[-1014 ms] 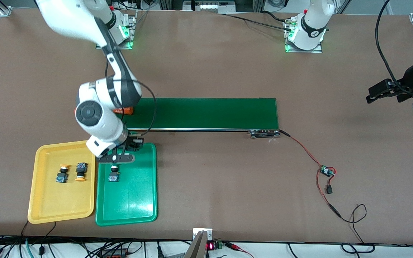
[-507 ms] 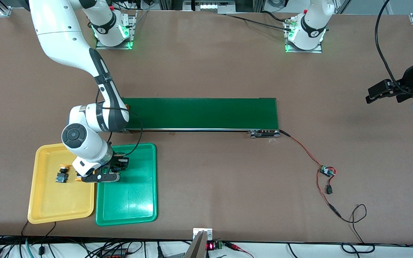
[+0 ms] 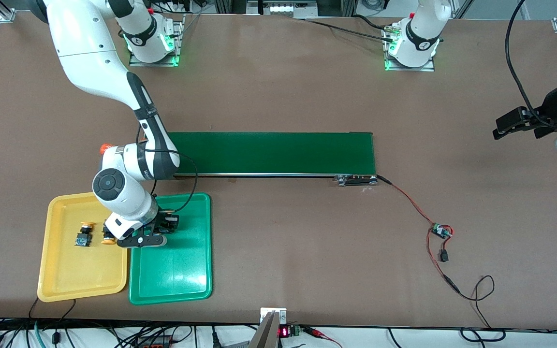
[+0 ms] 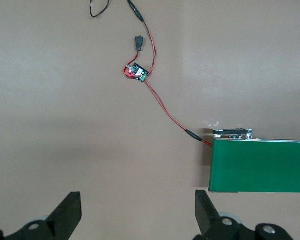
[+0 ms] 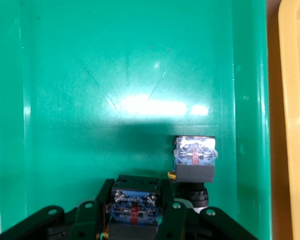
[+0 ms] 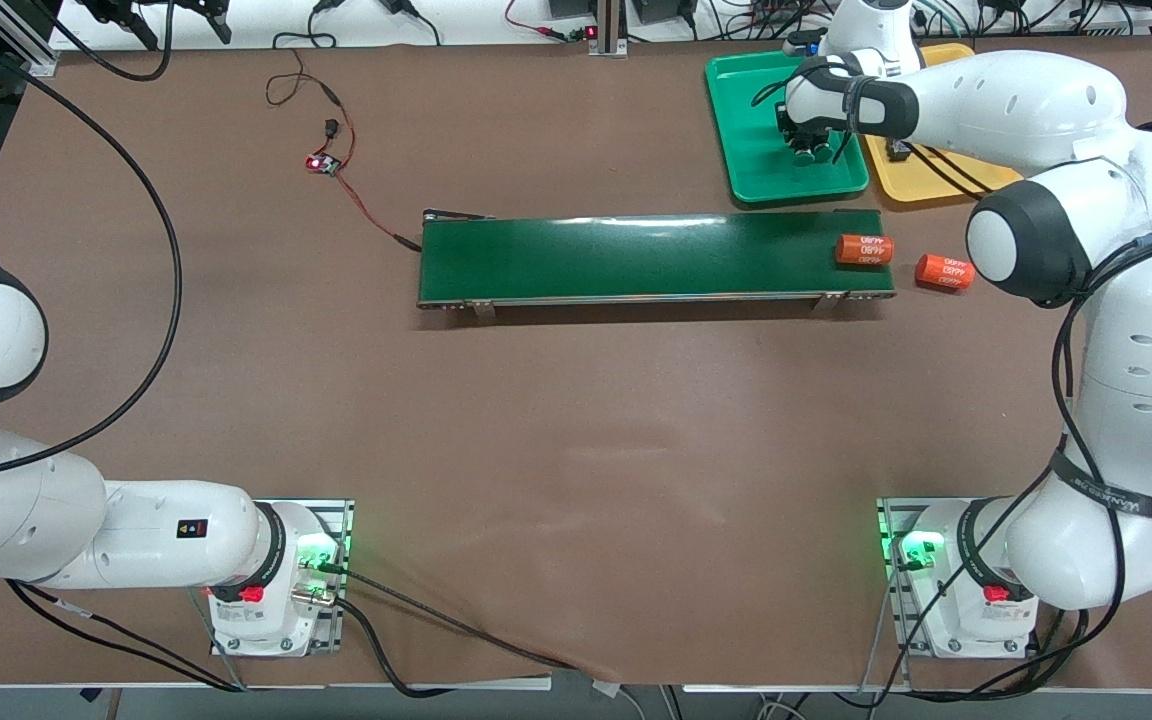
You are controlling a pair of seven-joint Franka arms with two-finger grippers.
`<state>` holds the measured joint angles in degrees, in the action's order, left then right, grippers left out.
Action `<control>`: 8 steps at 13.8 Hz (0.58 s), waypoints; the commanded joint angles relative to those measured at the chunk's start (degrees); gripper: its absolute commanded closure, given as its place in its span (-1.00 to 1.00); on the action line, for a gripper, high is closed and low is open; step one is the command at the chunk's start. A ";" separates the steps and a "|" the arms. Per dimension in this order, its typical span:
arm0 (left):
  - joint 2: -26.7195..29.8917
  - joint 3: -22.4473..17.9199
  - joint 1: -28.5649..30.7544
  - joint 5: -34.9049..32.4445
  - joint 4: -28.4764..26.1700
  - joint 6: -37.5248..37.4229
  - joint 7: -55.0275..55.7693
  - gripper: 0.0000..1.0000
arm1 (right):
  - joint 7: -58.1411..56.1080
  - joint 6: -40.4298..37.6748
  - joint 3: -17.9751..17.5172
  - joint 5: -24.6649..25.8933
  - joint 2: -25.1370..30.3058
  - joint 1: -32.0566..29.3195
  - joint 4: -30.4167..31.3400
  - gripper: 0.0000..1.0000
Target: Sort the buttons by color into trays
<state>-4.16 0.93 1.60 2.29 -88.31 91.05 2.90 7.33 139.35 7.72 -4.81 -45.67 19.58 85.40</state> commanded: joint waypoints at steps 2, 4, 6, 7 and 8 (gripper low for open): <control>1.17 0.30 0.16 -0.89 -0.73 0.26 -1.32 -1.00 | -0.21 1.36 -0.34 -0.99 -1.00 -0.16 -1.37 0.02; 1.17 0.39 0.16 -0.89 -0.73 0.44 -1.32 -1.00 | -0.48 1.36 -0.34 -1.08 -0.91 -0.42 -1.37 -0.59; 1.17 0.39 0.16 -0.89 -0.90 0.97 -1.32 -1.00 | -0.48 1.36 -0.42 -1.17 -0.74 -0.42 -1.37 -0.97; 1.17 0.39 0.16 -0.89 -0.90 0.97 -1.32 -1.00 | -0.56 1.19 -0.42 -1.17 -0.48 -0.42 -1.37 -1.00; 1.17 0.39 0.16 -0.89 -0.90 0.97 -1.32 -1.00 | -0.65 0.92 -0.34 -1.25 -0.13 -0.59 -1.37 -1.00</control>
<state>-4.12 0.99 1.60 2.29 -88.31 91.42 2.82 7.33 140.67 7.69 -4.94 -45.91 19.55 85.16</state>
